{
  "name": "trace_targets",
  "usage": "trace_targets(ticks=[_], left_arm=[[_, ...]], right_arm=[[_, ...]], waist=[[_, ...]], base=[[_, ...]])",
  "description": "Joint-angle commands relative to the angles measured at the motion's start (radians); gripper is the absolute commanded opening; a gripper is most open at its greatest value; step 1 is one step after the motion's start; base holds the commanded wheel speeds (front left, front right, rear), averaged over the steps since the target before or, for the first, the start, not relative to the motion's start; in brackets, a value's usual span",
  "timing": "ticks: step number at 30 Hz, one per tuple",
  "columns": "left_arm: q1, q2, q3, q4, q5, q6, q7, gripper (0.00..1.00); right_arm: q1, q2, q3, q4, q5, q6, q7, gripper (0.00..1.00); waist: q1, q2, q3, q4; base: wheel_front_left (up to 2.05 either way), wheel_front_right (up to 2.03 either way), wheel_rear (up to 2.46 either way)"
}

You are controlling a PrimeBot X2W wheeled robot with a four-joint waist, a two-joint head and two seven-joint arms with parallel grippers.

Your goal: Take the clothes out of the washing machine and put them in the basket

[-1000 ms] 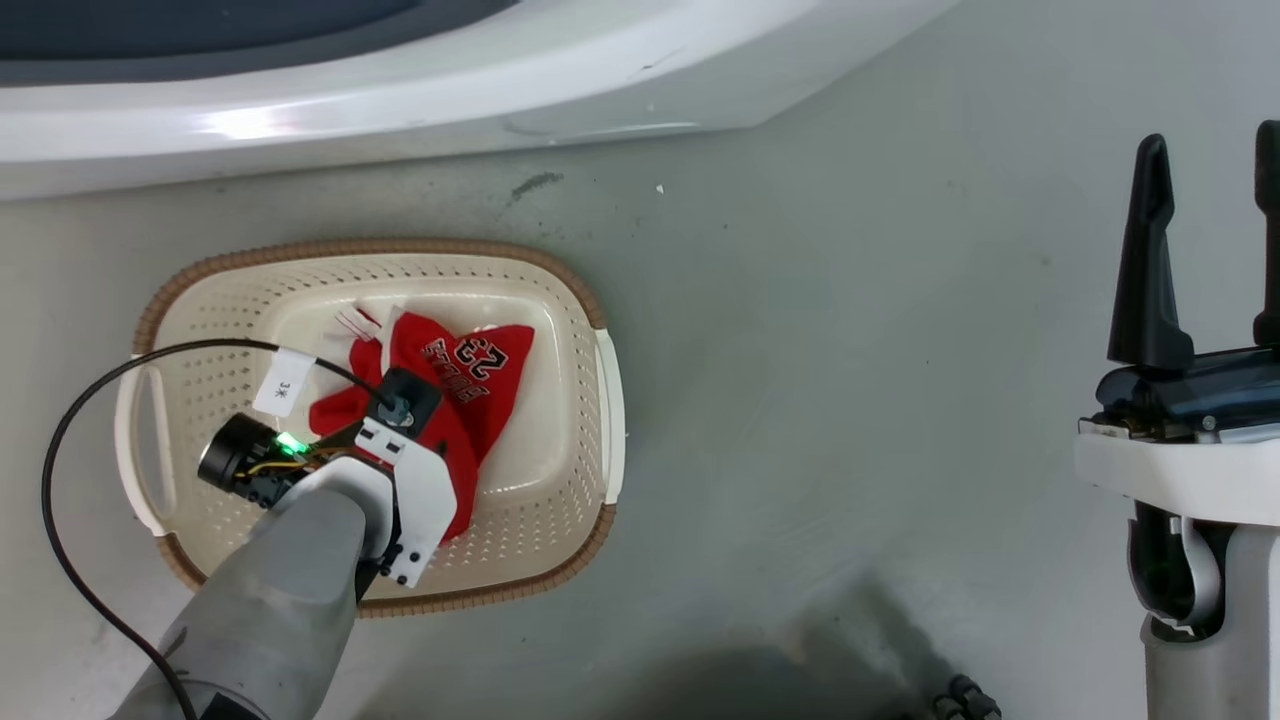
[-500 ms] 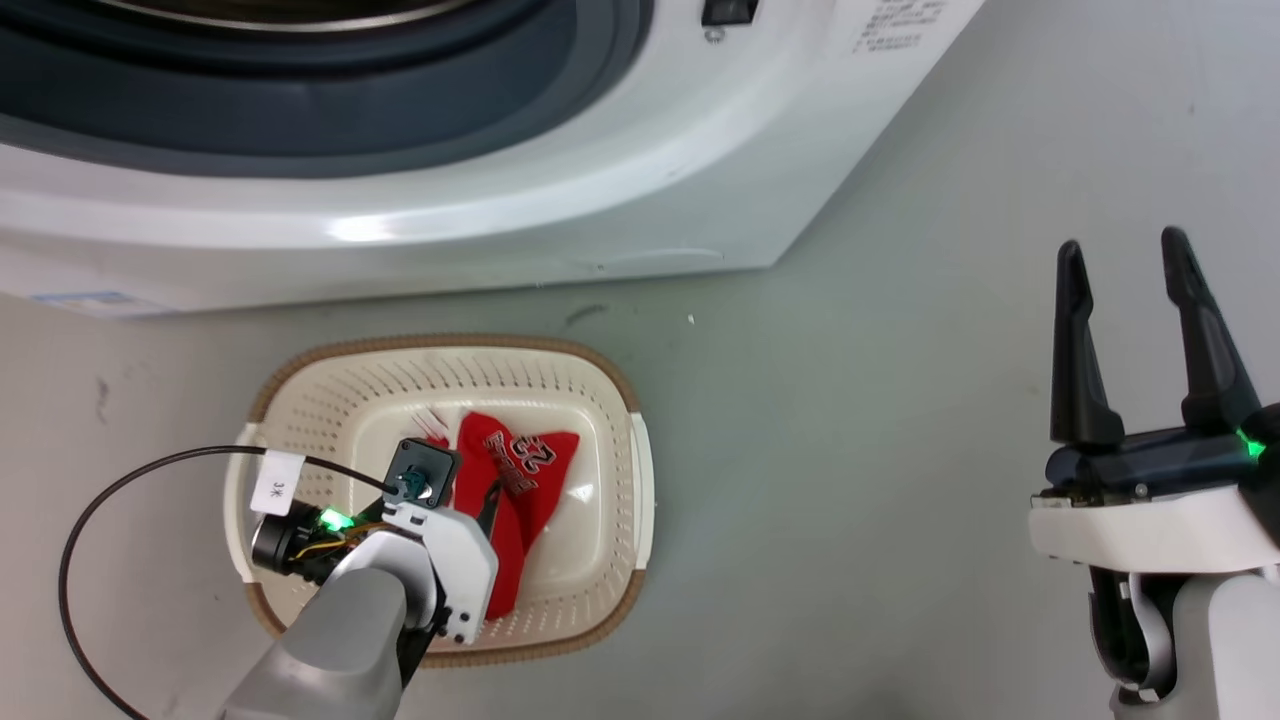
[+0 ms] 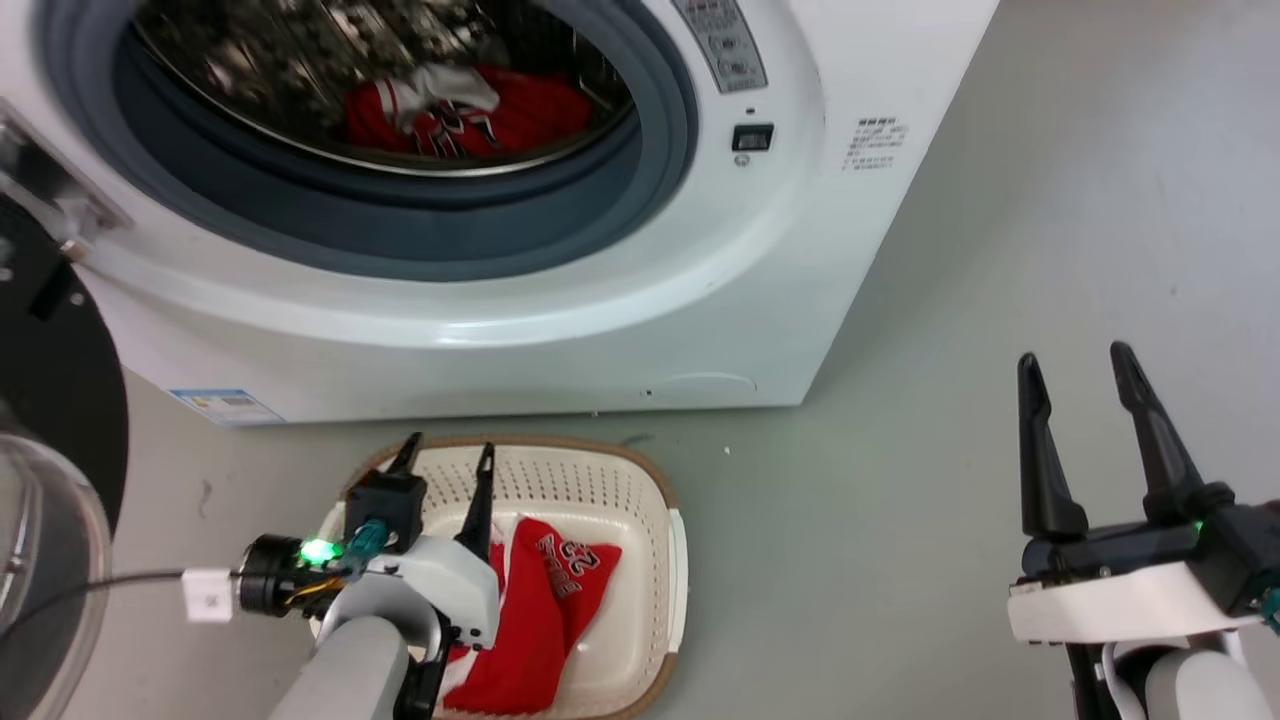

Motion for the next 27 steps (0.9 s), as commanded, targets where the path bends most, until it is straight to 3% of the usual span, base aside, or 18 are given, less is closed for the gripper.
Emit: trace_targets(ticks=[1,9,15,20,27], left_arm=[[0.030,-0.002,0.024,-0.037,0.016,0.011,-0.003,1.00],[0.222,-0.043,0.199,-0.328,0.152,0.051,-0.003,1.00],[0.300,-0.081,0.292,-0.471,0.220,0.043,-0.003,1.00],[0.255,-0.102,0.347,-0.468,0.232,0.002,-0.003,1.00],[0.055,-0.091,0.393,-0.339,0.237,-0.073,-0.003,1.00]], right_arm=[[0.017,0.001,0.000,0.002,-0.003,-0.001,-0.002,1.00],[0.075,0.001,-0.001,0.015,-0.007,-0.001,-0.002,1.00],[0.093,0.001,-0.002,0.018,-0.001,-0.001,-0.002,1.00],[0.082,0.001,0.005,0.014,0.005,-0.001,-0.002,1.00],[0.023,0.001,0.025,-0.005,0.009,-0.001,-0.002,1.00]], waist=[[0.0002,0.0000,-0.046,0.014],[0.0002,0.0000,-0.128,0.032],[0.0002,0.0000,-0.154,0.038],[0.0002,0.0000,-0.143,0.033],[0.0002,0.0000,-0.063,-0.012]], base=[[0.00,0.00,0.00],[0.00,0.00,0.00],[0.00,0.00,0.00],[0.00,0.00,0.00],[0.00,0.00,0.00]])
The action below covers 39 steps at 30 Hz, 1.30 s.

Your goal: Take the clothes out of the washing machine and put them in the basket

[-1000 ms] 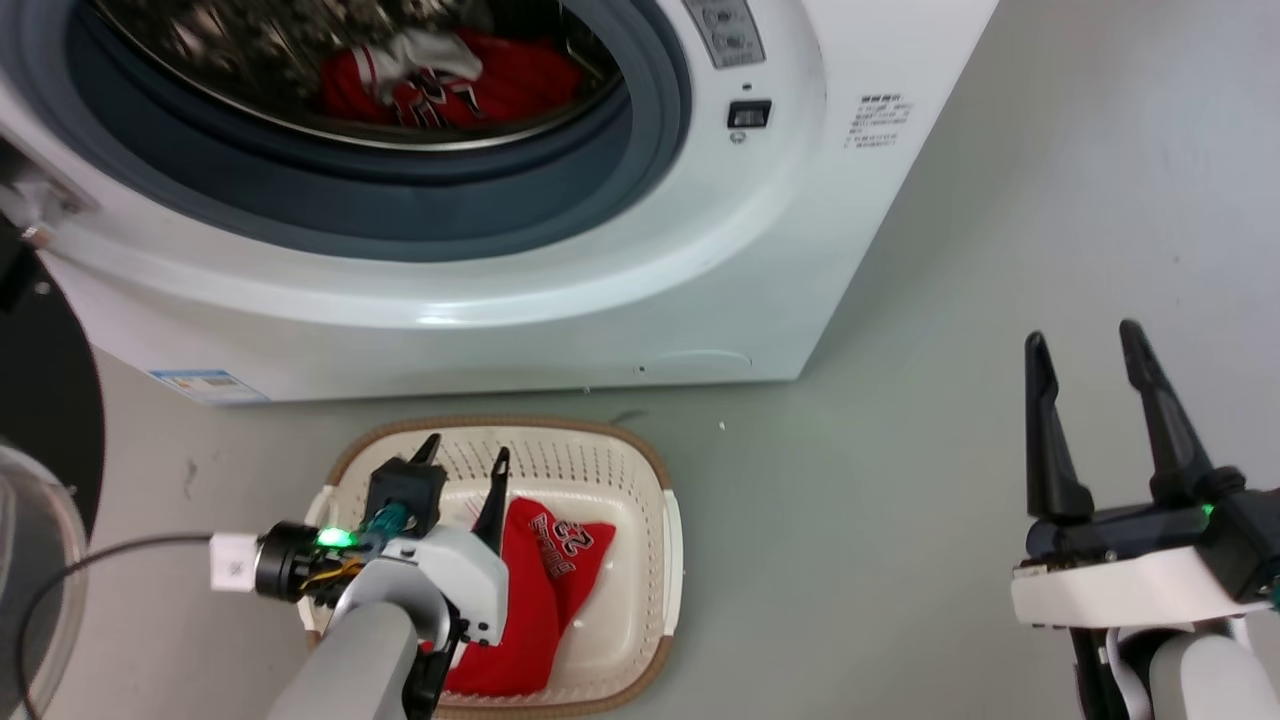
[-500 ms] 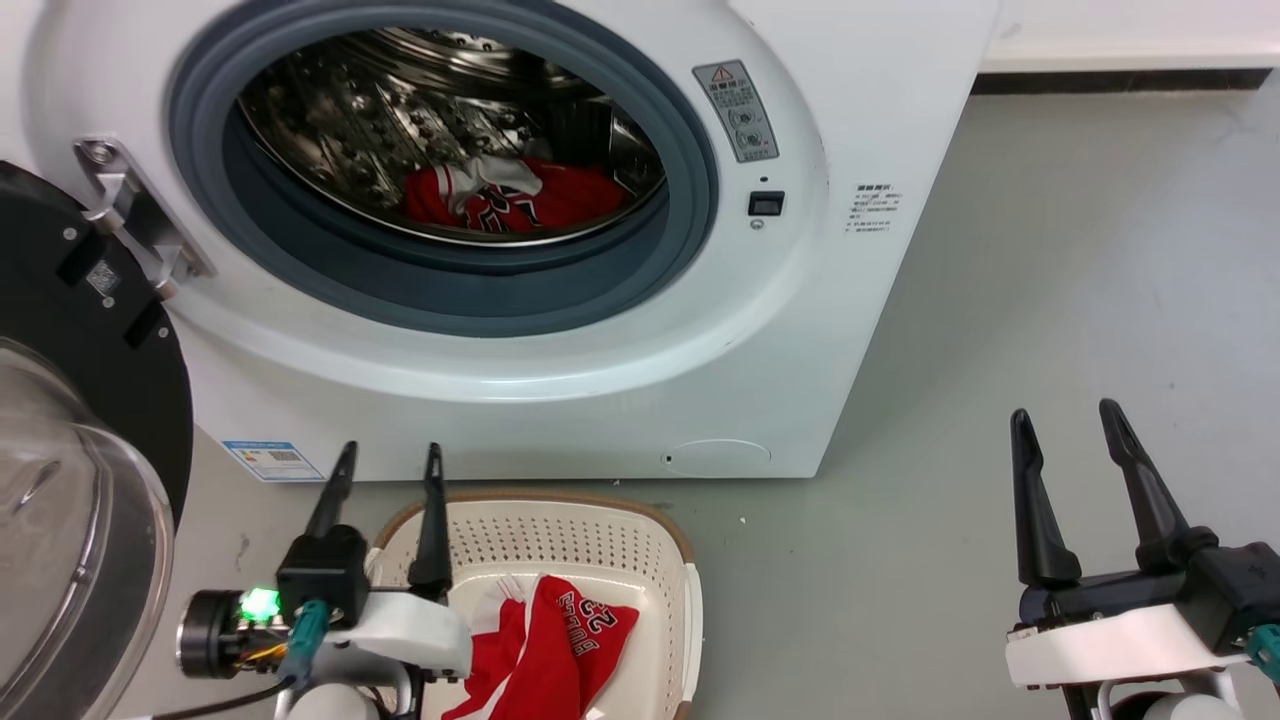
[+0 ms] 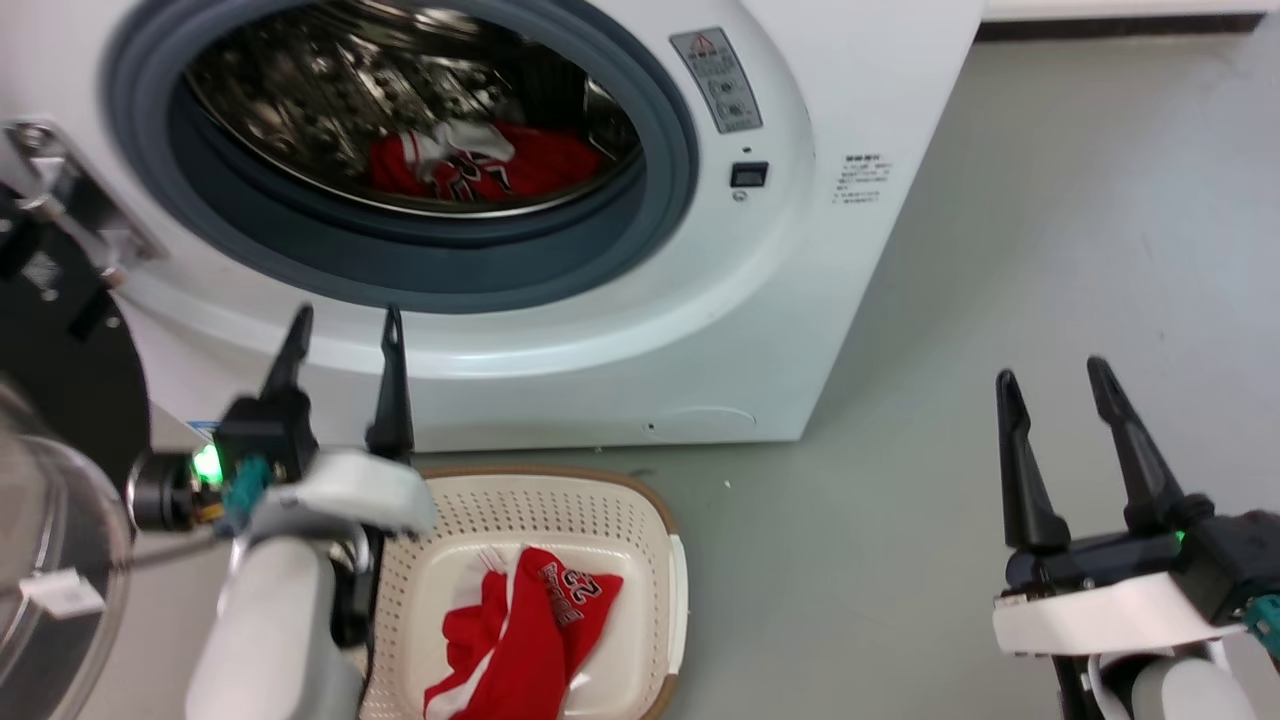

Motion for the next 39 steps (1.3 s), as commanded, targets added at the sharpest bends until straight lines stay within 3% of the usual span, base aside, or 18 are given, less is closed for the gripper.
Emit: trace_targets(ticks=[1,10,16,28,39], left_arm=[[-0.053,0.010,0.006,0.034,0.005,-0.010,-0.002,1.00],[-0.430,0.075,0.004,0.330,0.028,-0.058,0.000,1.00],[-0.695,0.128,-0.014,0.506,0.042,-0.084,0.065,1.00],[-1.138,0.221,-0.070,0.742,0.035,-0.140,0.366,1.00],[-1.389,0.261,-0.121,0.865,0.005,-0.148,0.626,1.00]], right_arm=[[-0.026,0.001,0.003,-0.009,0.003,-0.001,-0.002,1.00],[-0.114,0.001,-0.002,-0.045,0.027,-0.001,-0.002,1.00],[-0.166,0.001,-0.008,-0.070,0.053,-0.001,-0.002,1.00],[-0.267,0.001,-0.035,-0.134,0.097,-0.001,-0.002,1.00],[-0.316,0.001,-0.059,-0.181,0.132,-0.001,-0.002,1.00]], waist=[[0.0001,0.0000,0.046,-0.032],[0.0001,0.0000,0.208,-0.110],[0.0001,0.0000,0.325,-0.150],[0.0001,0.0000,0.538,-0.180],[0.0001,0.0000,0.676,-0.200]], base=[[0.00,0.00,0.00],[0.00,0.00,0.00],[0.00,0.00,0.00],[0.00,0.00,0.00],[0.00,0.00,0.00]])
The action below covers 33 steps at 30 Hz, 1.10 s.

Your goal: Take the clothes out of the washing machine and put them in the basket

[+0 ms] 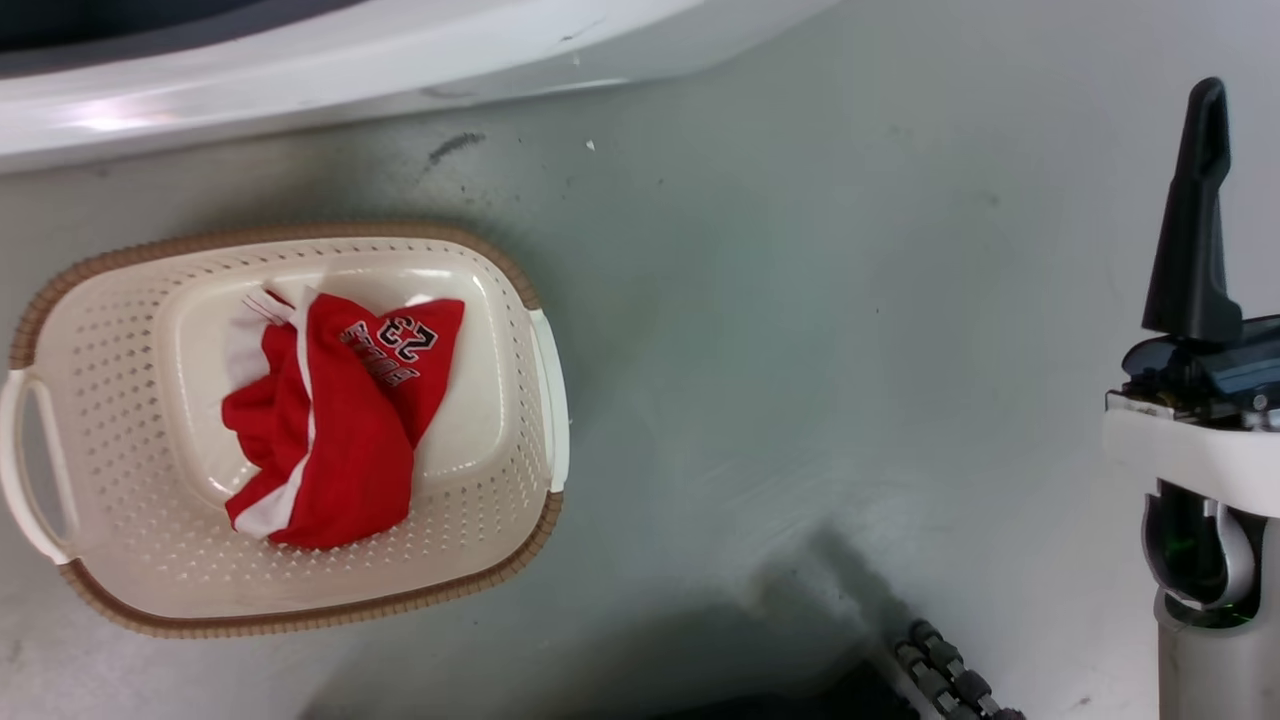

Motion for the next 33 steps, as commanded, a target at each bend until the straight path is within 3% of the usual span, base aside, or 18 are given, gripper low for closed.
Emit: trace_targets(ticks=[1,11,23,25,33], left_arm=[[-0.047,0.000,0.001,0.009,-0.015,-0.001,0.028,1.00],[-0.194,0.018,-0.039,0.060,-0.006,0.015,0.167,1.00],[-0.210,0.044,-0.074,0.091,0.006,0.025,0.153,1.00],[-0.206,0.041,-0.080,0.091,0.004,0.019,0.132,0.00],[-0.176,0.047,-0.091,0.089,-0.016,0.010,0.003,0.00]], right_arm=[[-0.019,0.002,-0.004,-0.013,0.010,-0.001,-0.002,1.00],[-0.039,0.002,-0.008,-0.054,0.039,-0.001,-0.002,1.00],[-0.038,0.002,-0.006,-0.067,0.068,-0.001,-0.002,1.00],[-0.041,0.002,-0.008,-0.063,0.068,-0.001,-0.002,1.00],[-0.041,0.002,0.003,-0.048,0.057,-0.001,-0.002,1.00]], waist=[[-0.0002,0.0000,0.040,-0.012],[-0.0002,0.0000,0.127,-0.031],[-0.0002,0.0000,0.157,-0.049],[-0.0002,0.0000,0.157,-0.047],[-0.0002,0.0000,0.108,-0.040]], base=[[0.00,0.00,0.00],[0.00,0.00,0.00],[0.00,0.00,0.00],[0.00,0.00,0.00],[0.00,0.00,0.00]])
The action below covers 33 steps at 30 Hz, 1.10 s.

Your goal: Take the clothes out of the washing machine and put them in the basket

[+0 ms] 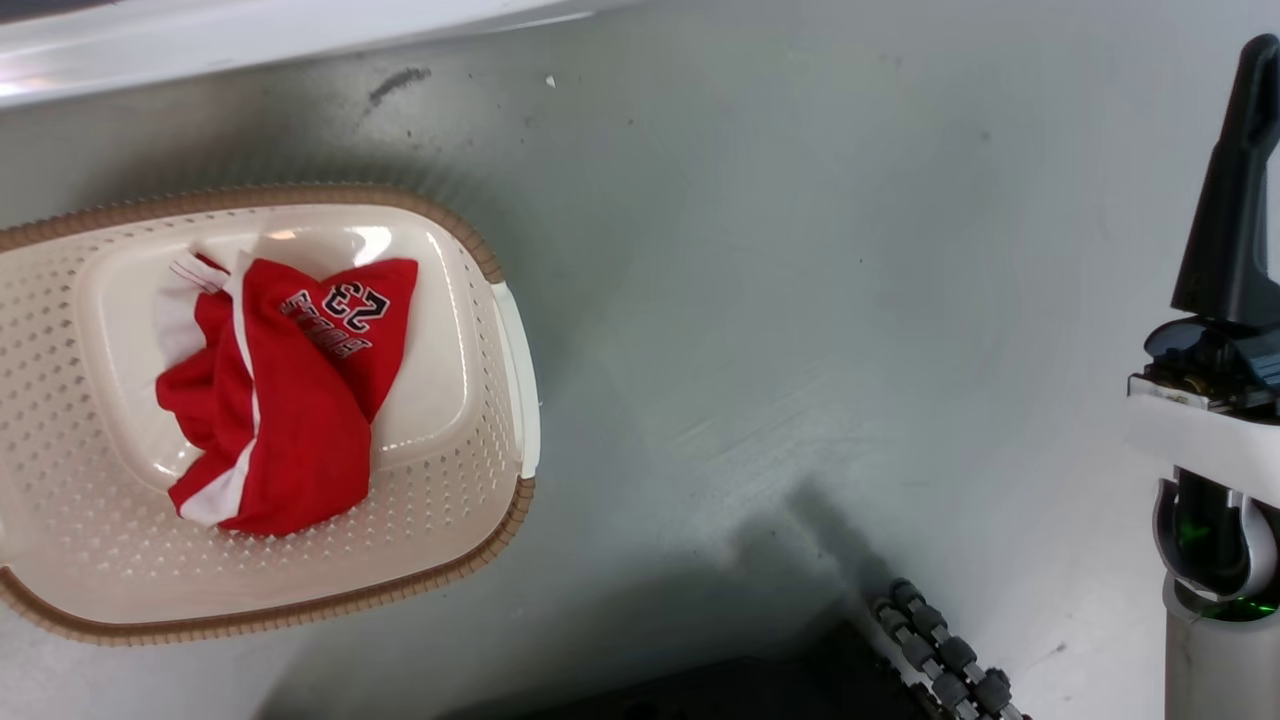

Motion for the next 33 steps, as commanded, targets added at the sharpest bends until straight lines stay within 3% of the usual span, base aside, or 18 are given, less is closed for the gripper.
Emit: trace_targets(ticks=[1,14,24,33], left_arm=[[0.018,0.006,-0.001,0.002,-0.005,-0.004,-0.020,0.00],[0.264,-0.030,-0.032,0.019,-0.052,-0.013,-0.301,0.00],[0.542,-0.102,-0.119,-0.014,-0.132,-0.013,-0.528,0.00],[0.805,-0.133,-0.162,-0.111,-0.212,-0.014,-0.620,0.00]], right_arm=[[-0.008,0.002,0.003,0.003,-0.004,-0.001,-0.002,1.00],[0.066,0.002,0.031,0.068,-0.049,-0.001,-0.002,1.00],[0.162,0.001,0.042,0.123,-0.091,-0.001,-0.002,1.00],[0.241,0.002,0.040,0.148,-0.117,-0.001,-0.002,1.00]], waist=[[0.0000,0.0000,-0.020,0.002],[0.0000,0.0000,-0.254,0.039],[0.0000,0.0000,-0.468,0.084],[0.0000,0.0000,-0.613,0.135]], base=[[0.00,0.00,0.00],[0.00,0.00,0.00],[0.00,0.00,0.00],[0.00,0.00,0.00]])
